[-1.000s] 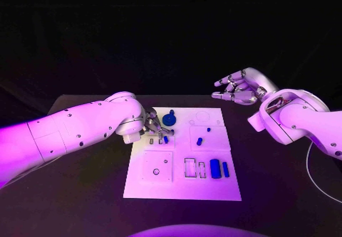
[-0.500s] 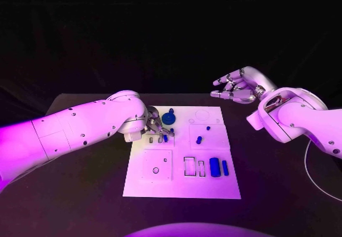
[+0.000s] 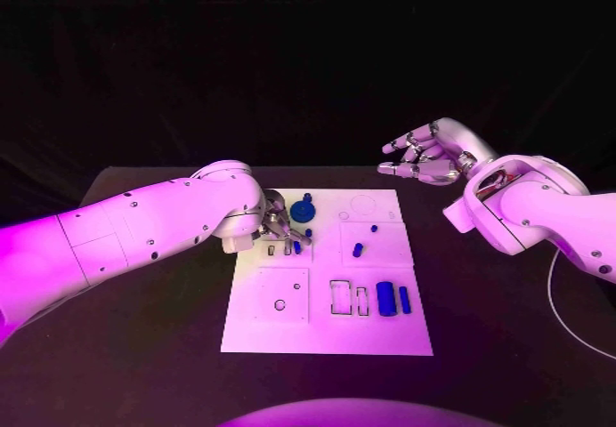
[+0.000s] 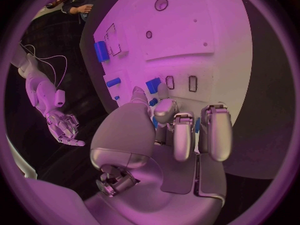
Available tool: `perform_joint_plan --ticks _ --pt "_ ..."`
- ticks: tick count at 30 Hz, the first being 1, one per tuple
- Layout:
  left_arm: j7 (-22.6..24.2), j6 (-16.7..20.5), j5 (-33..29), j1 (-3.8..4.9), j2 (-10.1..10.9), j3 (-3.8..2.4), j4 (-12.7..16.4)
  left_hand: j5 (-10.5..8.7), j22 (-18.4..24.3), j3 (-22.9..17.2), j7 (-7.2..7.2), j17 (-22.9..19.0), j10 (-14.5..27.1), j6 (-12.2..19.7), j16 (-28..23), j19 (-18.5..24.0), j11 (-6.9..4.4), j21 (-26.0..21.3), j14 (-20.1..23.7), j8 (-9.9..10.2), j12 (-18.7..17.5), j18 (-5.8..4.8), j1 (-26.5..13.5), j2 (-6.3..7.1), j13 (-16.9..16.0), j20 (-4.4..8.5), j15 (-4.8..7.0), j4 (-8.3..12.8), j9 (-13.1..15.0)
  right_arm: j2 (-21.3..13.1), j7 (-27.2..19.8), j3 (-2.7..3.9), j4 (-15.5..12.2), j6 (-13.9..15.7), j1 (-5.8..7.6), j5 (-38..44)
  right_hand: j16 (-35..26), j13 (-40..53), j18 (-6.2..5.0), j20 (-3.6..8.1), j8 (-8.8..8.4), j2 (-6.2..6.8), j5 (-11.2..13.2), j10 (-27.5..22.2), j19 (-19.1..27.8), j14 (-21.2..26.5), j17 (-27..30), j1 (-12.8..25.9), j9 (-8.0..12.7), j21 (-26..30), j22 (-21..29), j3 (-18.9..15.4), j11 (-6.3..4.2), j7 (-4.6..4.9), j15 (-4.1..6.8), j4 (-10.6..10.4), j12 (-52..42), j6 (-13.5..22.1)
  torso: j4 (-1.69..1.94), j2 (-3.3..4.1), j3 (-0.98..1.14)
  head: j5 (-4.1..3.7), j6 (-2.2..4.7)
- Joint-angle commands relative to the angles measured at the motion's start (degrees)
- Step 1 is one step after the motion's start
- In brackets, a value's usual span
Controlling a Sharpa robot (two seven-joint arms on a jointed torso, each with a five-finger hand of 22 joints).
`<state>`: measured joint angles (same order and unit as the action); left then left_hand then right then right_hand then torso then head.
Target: Assemble the parts on the task board
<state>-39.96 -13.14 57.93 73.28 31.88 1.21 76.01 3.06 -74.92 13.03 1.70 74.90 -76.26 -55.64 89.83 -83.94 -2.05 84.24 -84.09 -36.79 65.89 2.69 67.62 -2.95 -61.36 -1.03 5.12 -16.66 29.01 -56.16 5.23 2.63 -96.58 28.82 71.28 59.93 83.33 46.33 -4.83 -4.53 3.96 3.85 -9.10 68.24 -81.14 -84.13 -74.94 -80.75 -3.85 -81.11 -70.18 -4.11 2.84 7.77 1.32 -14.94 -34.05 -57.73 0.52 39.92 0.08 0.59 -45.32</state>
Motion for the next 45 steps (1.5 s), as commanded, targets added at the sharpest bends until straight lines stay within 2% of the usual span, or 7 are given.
perform_joint_plan --ticks 1,22,27,37,40,43,45 --pt "-3.89 -1.43 0.46 0.05 -0.37 0.01 -0.28 -0.24 -7.39 -0.17 0.03 15.1 -0.36 0.53 0.17 -3.28 -0.15 0.31 -5.91 -0.45 0.29 -0.92 0.62 -0.63 -0.12 0.36 0.44 0.57 0.19 0.06 -0.34 0.0 -0.08 -0.95 -0.03 0.0 -0.31 -0.09 0.73 0.02 0.23 -0.24 -0.46 0.23 0.53 -3.88 -6.47 0.31 -0.06 0.3 0.07 -0.33 -0.18 -0.15 0.26 -0.03 -0.01 -0.44 -0.04 0.04 0.01 -0.06 -0.12" --pt "-4.0 -2.95 0.44 0.02 -1.27 0.14 -1.03 -0.19 -7.59 -0.65 0.03 15.1 -0.38 0.79 0.17 -3.32 -0.15 0.42 -5.91 -0.83 0.29 -0.96 1.81 -1.32 -0.15 0.35 0.44 0.79 0.54 0.21 -0.38 -0.01 -0.02 -1.36 -0.03 0.0 -0.35 -0.11 0.73 0.03 0.23 -0.27 -0.59 0.24 0.53 -3.87 -6.42 0.23 -0.06 0.31 0.07 -0.35 -0.2 -0.16 0.28 -0.02 -0.01 -0.48 0.03 0.07 0.08 -0.19 -0.52" --pt "-4.02 -3.07 0.33 0.02 -1.36 0.16 -1.16 -0.17 -7.62 -1.65 0.02 15.1 -0.34 1.06 0.17 -3.29 -0.17 0.42 -5.91 -1.12 0.21 -0.95 3.54 -2.21 -0.12 0.34 0.45 1.41 0.82 0.22 -0.43 -0.01 -0.02 -1.48 -0.04 0.0 -0.35 -0.12 0.73 0.03 0.24 -0.28 -0.61 0.24 0.53 -3.88 -6.42 0.23 -0.06 0.31 0.07 -0.36 -0.2 -0.17 0.28 -0.02 -0.01 -0.48 0.03 0.07 0.08 -0.2 -0.56" --pt "-4.02 -2.89 -0.03 0.02 -1.49 0.17 -1.29 0.03 -7.48 -8.17 -0.32 15.1 0.25 2.61 0.17 -3.13 -0.56 0.2 -5.91 -0.75 -0.66 -0.87 12.16 -4.76 0.46 0.66 0.8 6.31 0.91 0.24 -0.48 -0.02 -0.21 -1.71 -0.04 0.0 -0.4 -0.14 0.73 0.05 0.25 -0.34 -0.81 0.28 0.53 -3.86 -6.36 0.18 -0.06 0.32 0.09 -0.4 -0.22 -0.19 0.3 -0.04 0.0 -0.55 0.02 0.1 0.1 -0.23 -0.8" --pt "-3.94 -2.16 -0.29 0.02 -1.47 0.17 -1.27 2.19 -7.37 -10.88 -0.36 15.1 0.66 3.28 0.17 -3.06 -0.59 0.07 -5.91 -0.11 -1.24 -0.84 14.39 -5.05 0.87 0.71 0.85 7.58 0.59 0.26 -0.47 -0.03 -0.21 -1.82 -0.05 0.0 -0.41 -0.15 0.73 0.05 0.25 -0.34 -0.83 0.28 0.53 -3.86 -6.35 0.17 -0.06 0.32 0.09 -0.41 -0.22 -0.19 0.3 -0.04 0.0 -0.56 0.05 0.1 0.11 -0.28 -0.88" --pt "-3.72 -1.01 -1.25 0.01 -1.28 0.17 -1.13 4.06 -7.17 -17.33 0.14 15.1 1.23 3.98 0.17 -2.93 -0.22 -0.18 -5.91 0.79 -2.28 -0.79 16.14 -3.9 1.6 0.56 0.72 8.43 0.11 0.26 -0.44 -0.05 -0.19 -1.98 -0.05 0.0 -0.41 -0.17 0.73 0.07 0.26 -0.39 -1.05 0.32 0.53 -3.87 -6.36 0.12 -0.07 0.34 0.1 -0.47 -0.24 -0.21 0.32 -0.06 0.0 -0.63 0.04 0.06 0.12 -0.32 -0.9" --pt "-3.53 -0.56 -1.68 0.01 -1.07 0.17 -0.98 4.79 -7.19 -24.45 0.39 15.1 1.17 3.93 0.17 -2.9 0.29 -0.27 -5.91 0.95 -2.75 -0.77 15.14 -0.94 1.94 0.32 0.35 8.03 0.02 0.27 -0.42 -0.07 -0.17 -2.09 -0.05 0.0 -0.44 -0.2 0.73 0.09 0.26 -0.41 -1.26 0.33 0.52 -3.87 -6.33 0.08 -0.07 0.33 0.09 -0.53 -0.26 -0.22 0.33 -0.06 0.01 -0.67 0.03 0.06 0.12 -0.36 -0.91"
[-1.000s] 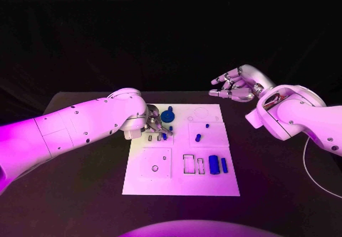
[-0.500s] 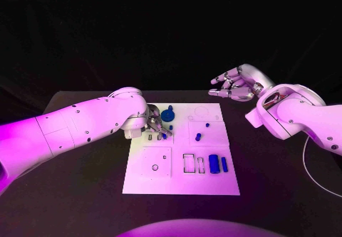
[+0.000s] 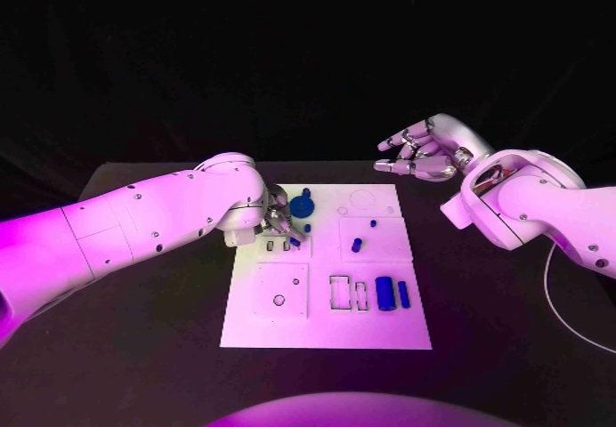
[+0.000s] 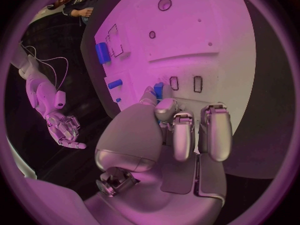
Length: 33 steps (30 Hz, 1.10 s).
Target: Assemble the parts on the task board
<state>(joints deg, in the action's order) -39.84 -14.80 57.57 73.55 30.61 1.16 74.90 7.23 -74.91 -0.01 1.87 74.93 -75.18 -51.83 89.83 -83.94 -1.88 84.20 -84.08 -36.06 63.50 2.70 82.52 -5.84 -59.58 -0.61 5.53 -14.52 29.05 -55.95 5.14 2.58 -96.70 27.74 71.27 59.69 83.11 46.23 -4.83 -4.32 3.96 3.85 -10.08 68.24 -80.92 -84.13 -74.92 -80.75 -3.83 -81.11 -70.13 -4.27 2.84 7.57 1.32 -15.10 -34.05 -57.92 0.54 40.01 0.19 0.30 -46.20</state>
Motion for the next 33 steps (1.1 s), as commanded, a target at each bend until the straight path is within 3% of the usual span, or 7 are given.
perform_joint_plan --ticks 1,2,4,9,17,21,33 --pt "-3.55 1.27 -1.52 -0.26 0.32 0.21 0.23 0.47 -7.27 -16.29 0.39 15.07 -0.05 -0.01 0.17 -2.91 0.32 -0.24 -5.92 0.01 -0.45 -0.78 -1.51 4.28 0.25 -0.23 0.16 5.29 0.14 0.07 -0.32 -0.03 -0.05 -1.06 -0.04 0.23 -0.22 -0.11 0.74 -0.12 0.26 -0.43 -0.4 0.34 0.3 -3.87 -6.36 0.06 -0.09 0.33 0.03 -0.4 -0.27 -0.03 0.34 0.09 0.01 -0.51 0.01 -0.01 0.02 -0.09 -0.03" --pt "-3.45 1.43 -1.71 -0.26 0.46 0.21 0.34 0.55 -7.27 -18.77 0.28 15.07 -0.12 -0.02 0.17 -2.91 0.07 -0.27 -5.92 -0.12 -0.5 -0.77 -1.9 5.2 0.3 -0.26 0.01 5.39 0.24 0.08 -0.31 -0.04 -0.04 -1.11 -0.04 0.23 -0.22 -0.11 0.74 -0.12 0.26 -0.43 -0.43 0.35 0.3 -3.87 -6.36 0.06 -0.09 0.33 0.03 -0.41 -0.27 -0.03 0.34 0.08 0.01 -0.51 0.02 -0.04 0.02 -0.14 -0.07" --pt "-3.24 1.86 -2.2 -0.26 0.81 0.22 0.7 0.39 -7.33 -26.19 0.14 15.07 -0.34 0.0 0.17 -2.91 0.17 -0.33 -5.92 -0.8 -0.55 -0.74 -4.58 8.34 0.4 -0.19 -0.34 5.54 0.77 0.1 -0.3 -0.07 -0.02 -1.2 -0.04 0.23 -0.22 -0.11 0.74 -0.12 0.26 -0.43 -0.43 0.35 0.3 -3.87 -6.36 0.06 -0.09 0.33 0.03 -0.41 -0.27 -0.03 0.34 0.08 0.01 -0.51 0.05 -0.04 0.03 -0.15 -0.07" --pt "-2.86 3.47 -3.18 -0.28 1.8 0.23 1.83 0.31 -7.5 -33.64 0.28 15.07 -0.68 0.05 0.17 -2.97 0.02 -0.34 -5.92 -1.98 -0.43 -0.78 -8.12 10.78 0.38 -0.34 -0.11 6.75 1.67 0.18 -0.26 -0.14 0.07 -1.39 -0.05 0.23 -0.26 -0.13 0.73 -0.11 0.25 -0.43 -0.59 0.35 0.32 -3.87 -6.31 0.04 -0.09 0.36 0.08 -0.47 -0.27 -0.04 0.35 0.07 0.02 -0.53 0.12 -0.04 0.07 -0.21 -0.03" --pt "-2.62 6.01 -3.47 -0.38 3.43 0.34 3.34 0.62 -7.85 -38.32 0.25 15.07 -1.18 0.14 0.17 -3.12 -0.19 -0.17 -5.92 -3.08 -0.01 -0.84 -11.15 12.1 0.03 -0.22 -0.09 8.44 2.46 0.41 -0.25 -0.31 0.3 -1.68 -0.11 0.17 -0.3 -0.16 0.72 -0.1 0.24 -0.42 -0.71 0.34 0.35 -3.86 -6.28 0.13 -0.08 0.4 0.15 -0.57 -0.27 -0.04 0.36 -0.02 0.04 -0.54 0.14 -0.01 0.1 -0.1 0.08" --pt "-2.81 5.41 -2.59 -0.55 4.07 0.47 3.69 0.9 -8.0 -39.58 0.21 15.07 -1.31 0.19 0.17 -3.18 -0.23 -0.09 -5.92 -3.44 0.07 -0.87 -12.11 12.43 -0.03 -0.19 -0.05 9.16 2.71 0.47 -0.31 -0.37 0.4 -1.81 -0.15 0.07 -0.29 -0.17 0.72 -0.09 0.23 -0.42 -0.76 0.34 0.34 -3.86 -6.28 0.19 -0.08 0.39 0.12 -0.63 -0.26 -0.03 0.36 -0.07 0.05 -0.55 0.24 -0.03 0.1 -0.07 0.02" --pt "-3.13 3.01 1.01 -1.15 4.68 0.86 3.55 1.38 -8.26 -40.49 0.16 15.07 -1.44 0.17 0.17 -3.28 -0.29 0.08 -5.92 -3.77 0.13 -0.92 -12.81 12.76 -0.04 -0.16 -0.01 9.9 2.9 0.59 -0.46 -0.45 0.48 -2.14 -0.23 0.0 -0.29 -0.19 0.72 -0.09 0.21 -0.43 -0.82 0.34 0.35 -3.87 -6.29 0.3 -0.07 0.4 0.13 -0.73 -0.26 -0.03 0.36 -0.17 0.06 -0.55 0.03 0.02 -0.01 0.33 -0.06"
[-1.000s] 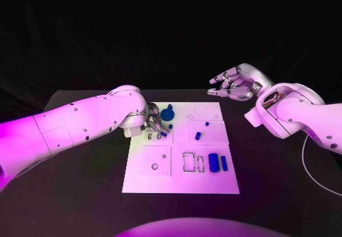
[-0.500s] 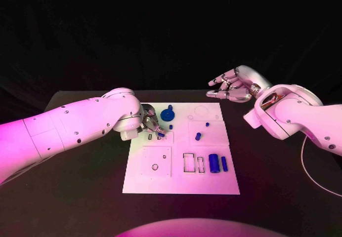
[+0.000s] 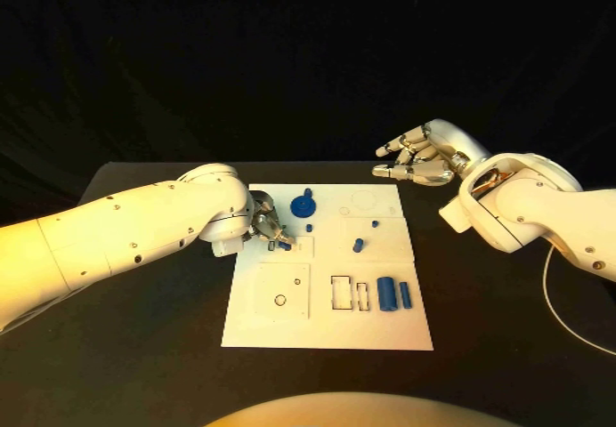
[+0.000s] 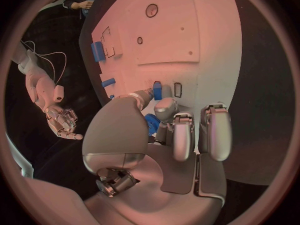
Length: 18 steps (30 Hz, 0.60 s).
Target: Assemble the parts on the task board
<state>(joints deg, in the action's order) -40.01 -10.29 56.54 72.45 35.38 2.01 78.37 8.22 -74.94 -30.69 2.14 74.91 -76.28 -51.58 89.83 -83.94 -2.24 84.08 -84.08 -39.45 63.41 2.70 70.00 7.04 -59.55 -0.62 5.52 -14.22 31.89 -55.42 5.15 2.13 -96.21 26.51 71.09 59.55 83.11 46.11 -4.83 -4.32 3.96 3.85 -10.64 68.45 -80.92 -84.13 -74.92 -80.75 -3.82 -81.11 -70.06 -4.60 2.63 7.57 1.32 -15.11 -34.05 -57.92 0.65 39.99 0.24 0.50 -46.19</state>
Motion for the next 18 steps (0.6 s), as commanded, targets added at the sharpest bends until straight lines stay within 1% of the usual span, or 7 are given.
perform_joint_plan --ticks 1,10,14,17,18 --pt "-3.01 -1.69 2.25 -0.07 -0.12 0.05 0.07 0.39 -8.23 -9.81 -0.11 15.09 -0.34 -0.08 0.17 -3.28 0.07 0.2 -5.92 -0.38 0.22 -0.92 -0.29 -0.12 -0.08 -0.15 -0.01 9.6 0.06 0.06 -0.48 -0.01 0.0 -0.93 -0.06 0.14 -0.29 -0.07 0.72 -0.09 0.21 -0.44 -0.26 0.13 0.35 -3.87 -6.28 0.3 -0.08 0.4 0.06 -0.4 -0.05 -0.02 0.36 -0.15 0.06 -0.55 -0.08 0.04 -0.06 0.14 -0.06" --pt "-3.29 -2.7 3.23 -0.29 -0.4 0.2 0.16 0.42 -8.21 -9.95 -0.13 15.09 -0.32 -0.08 0.17 -3.28 0.06 0.18 -5.92 -0.43 0.13 -0.92 -0.38 -0.07 0.05 -0.14 0.0 9.75 0.09 0.08 -0.54 -0.02 -0.02 -1.06 -0.1 0.14 -0.29 -0.07 0.72 -0.09 0.21 -0.44 -0.26 0.13 0.35 -3.87 -6.28 0.3 -0.08 0.4 0.06 -0.4 -0.05 -0.02 0.36 -0.15 0.06 -0.55 -0.03 0.05 -0.09 0.17 -0.09" --pt "-3.31 -3.18 3.3 -0.34 -0.44 0.23 0.37 0.42 -8.19 -9.99 -0.13 15.09 -0.31 -0.08 0.17 -3.27 0.06 0.16 -5.92 -0.45 0.1 -0.91 -0.41 -0.04 0.09 -0.14 0.0 9.8 0.1 0.08 -0.58 -0.03 -0.03 -1.1 -0.11 0.14 -0.29 -0.07 0.72 -0.09 0.21 -0.44 -0.26 0.13 0.35 -3.87 -6.28 0.3 -0.08 0.4 0.06 -0.4 -0.05 -0.02 0.36 -0.15 0.06 -0.55 -0.03 0.05 -0.05 0.21 -0.15" --pt "-3.38 -4.0 3.33 -0.37 -0.46 0.27 0.54 0.42 -8.24 -10.08 -0.15 15.09 -0.43 -0.07 0.17 -3.29 0.04 0.19 -5.92 -0.53 0.24 -0.92 -0.6 0.19 -0.05 -0.13 0.02 10.07 0.14 0.07 -0.59 -0.03 -0.04 -1.12 -0.12 0.13 -0.29 -0.07 0.72 -0.09 0.21 -0.44 -0.26 0.13 0.35 -3.87 -6.28 0.3 -0.08 0.4 0.06 -0.4 -0.05 -0.02 0.36 -0.15 0.06 -0.55 -0.06 0.07 -0.06 0.27 -0.2" --pt "-3.41 -4.33 3.34 -0.37 -0.49 0.3 0.59 0.7 -8.27 -10.12 -0.19 15.09 -0.53 -0.11 0.17 -3.3 0.04 0.2 -5.92 -0.61 0.35 -0.93 -0.82 0.34 -0.15 -0.12 0.03 10.25 0.17 0.06 -0.59 -0.03 -0.05 -1.13 -0.12 0.13 -0.29 -0.07 0.72 -0.09 0.21 -0.44 -0.26 0.13 0.35 -3.87 -6.28 0.3 -0.08 0.4 0.06 -0.4 -0.05 -0.02 0.36 -0.15 0.06 -0.55 -0.08 0.06 -0.06 0.32 -0.24"
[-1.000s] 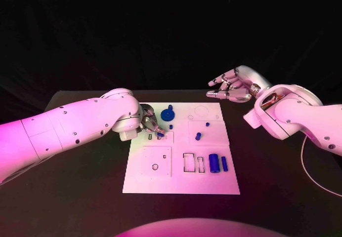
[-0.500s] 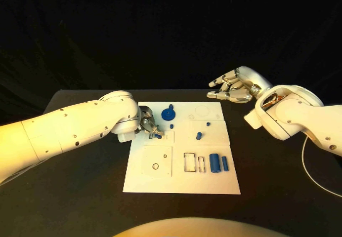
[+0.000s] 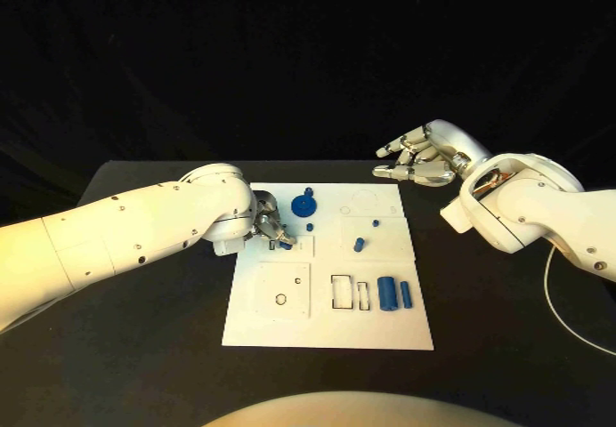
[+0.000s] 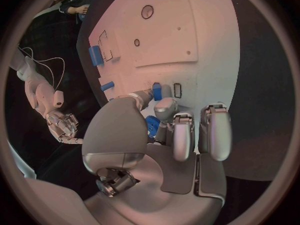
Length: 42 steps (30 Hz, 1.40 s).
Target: Assemble the parts on the task board
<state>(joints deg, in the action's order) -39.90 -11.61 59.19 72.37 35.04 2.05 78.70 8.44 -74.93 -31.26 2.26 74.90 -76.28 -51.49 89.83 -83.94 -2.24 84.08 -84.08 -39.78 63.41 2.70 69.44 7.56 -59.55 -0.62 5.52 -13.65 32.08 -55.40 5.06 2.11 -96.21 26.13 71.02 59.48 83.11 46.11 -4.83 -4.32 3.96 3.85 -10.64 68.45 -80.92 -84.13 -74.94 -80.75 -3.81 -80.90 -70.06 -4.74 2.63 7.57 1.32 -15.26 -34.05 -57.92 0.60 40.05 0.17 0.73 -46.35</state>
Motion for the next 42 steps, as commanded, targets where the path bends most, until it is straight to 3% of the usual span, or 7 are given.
perform_joint_plan --ticks 1,5,19,30,36,42 --pt "-3.53 -3.19 0.69 -0.3 -0.17 0.26 0.28 1.12 -8.35 -9.5 -0.33 15.1 -0.69 -0.31 0.17 -3.33 0.0 0.25 -5.92 -0.4 0.49 -0.95 -0.67 0.0 -0.29 -0.1 0.03 9.81 0.02 0.03 -0.51 0.0 -0.06 -0.76 -0.05 0.2 -0.29 -0.08 0.72 -0.09 0.21 -0.43 -0.26 0.13 0.35 -3.87 -6.27 0.3 -0.09 0.19 0.06 -0.25 -0.05 -0.02 0.36 -0.01 0.06 -0.55 -0.03 0.01 0.02 0.11 -0.1" --pt "-3.58 -3.99 0.7 -0.3 -0.35 0.3 0.16 1.85 -8.56 -8.6 -0.52 15.1 -1.11 -0.78 0.17 -3.41 -0.09 0.38 -5.92 -0.68 0.89 -0.99 -2.52 0.13 -0.65 -0.07 0.08 9.4 0.05 -0.02 -0.49 -0.01 -0.1 -0.76 -0.06 0.2 -0.32 -0.09 0.71 -0.08 0.21 -0.45 -0.31 0.13 0.38 -3.86 -6.24 0.4 -0.09 0.23 0.13 -0.34 -0.04 -0.02 0.35 -0.09 0.07 -0.56 -0.02 0.02 0.03 0.16 -0.21" --pt "-3.85 -5.27 1.38 -0.3 -1.76 0.46 -1.83 1.81 -9.13 -3.82 -1.05 15.1 -1.8 -2.63 0.17 -3.64 -0.5 0.72 -5.92 -0.31 1.57 -1.11 -8.83 -1.89 -1.31 0.26 0.44 5.98 -1.11 -0.14 -0.44 -0.01 -0.27 -0.77 -0.06 0.19 -0.38 -0.11 0.7 -0.08 0.21 -0.45 -0.35 0.13 0.39 -3.85 -6.17 0.49 -0.09 0.25 0.16 -0.42 -0.04 -0.02 0.35 -0.17 0.07 -0.58 -0.06 0.01 0.05 0.16 -0.33" --pt "-3.88 -5.66 1.44 -0.28 -2.53 0.48 -2.79 1.82 -9.56 -2.55 -1.2 15.1 -2.17 -3.25 0.17 -3.83 -0.62 1.06 -5.92 -0.17 2.04 -1.22 -9.97 -2.48 -1.83 0.35 0.54 5.48 -1.61 -0.25 -0.35 -0.01 -0.48 -0.91 -0.06 0.19 -0.48 -0.12 0.7 -0.08 0.2 -0.44 -0.39 0.12 0.4 -3.83 -6.06 0.61 -0.09 0.26 0.18 -0.52 -0.04 -0.02 0.35 -0.26 0.08 -0.61 -0.07 0.04 0.05 0.13 -0.48" --pt "-3.92 -6.26 1.48 -0.28 -2.67 0.48 -3.05 1.62 -9.75 0.72 -1.24 15.1 -2.43 -4.06 0.17 -3.9 -0.65 1.16 -5.92 0.04 2.18 -1.26 -12.32 -2.17 -2.02 0.41 0.56 4.18 -2.32 -0.34 -0.31 -0.01 -0.62 -1.06 -0.06 0.18 -0.54 -0.15 0.69 -0.08 0.18 -0.39 -0.48 0.14 0.42 -3.82 -5.99 0.89 -0.08 0.29 0.22 -0.81 -0.03 -0.03 0.35 -0.49 0.07 -0.64 -0.03 -0.02 0.03 0.07 -0.6" --pt "-3.97 -6.11 1.98 -0.28 -2.62 0.47 -3.25 1.4 -10.03 6.77 -1.32 15.1 -2.72 -4.97 0.17 -4.0 -0.71 1.33 -5.92 0.25 2.28 -1.32 -15.59 -1.05 -2.18 0.44 0.6 1.82 -3.12 -0.41 -0.32 -0.01 -0.68 -1.1 -0.06 0.14 -0.64 -0.18 0.7 -0.08 0.14 -0.33 -0.6 0.16 0.43 -3.8 -5.89 1.28 -0.07 0.32 0.23 -1.22 -0.01 -0.02 0.34 -0.78 0.05 -0.65 -0.03 -0.01 0.03 0.05 -0.56"
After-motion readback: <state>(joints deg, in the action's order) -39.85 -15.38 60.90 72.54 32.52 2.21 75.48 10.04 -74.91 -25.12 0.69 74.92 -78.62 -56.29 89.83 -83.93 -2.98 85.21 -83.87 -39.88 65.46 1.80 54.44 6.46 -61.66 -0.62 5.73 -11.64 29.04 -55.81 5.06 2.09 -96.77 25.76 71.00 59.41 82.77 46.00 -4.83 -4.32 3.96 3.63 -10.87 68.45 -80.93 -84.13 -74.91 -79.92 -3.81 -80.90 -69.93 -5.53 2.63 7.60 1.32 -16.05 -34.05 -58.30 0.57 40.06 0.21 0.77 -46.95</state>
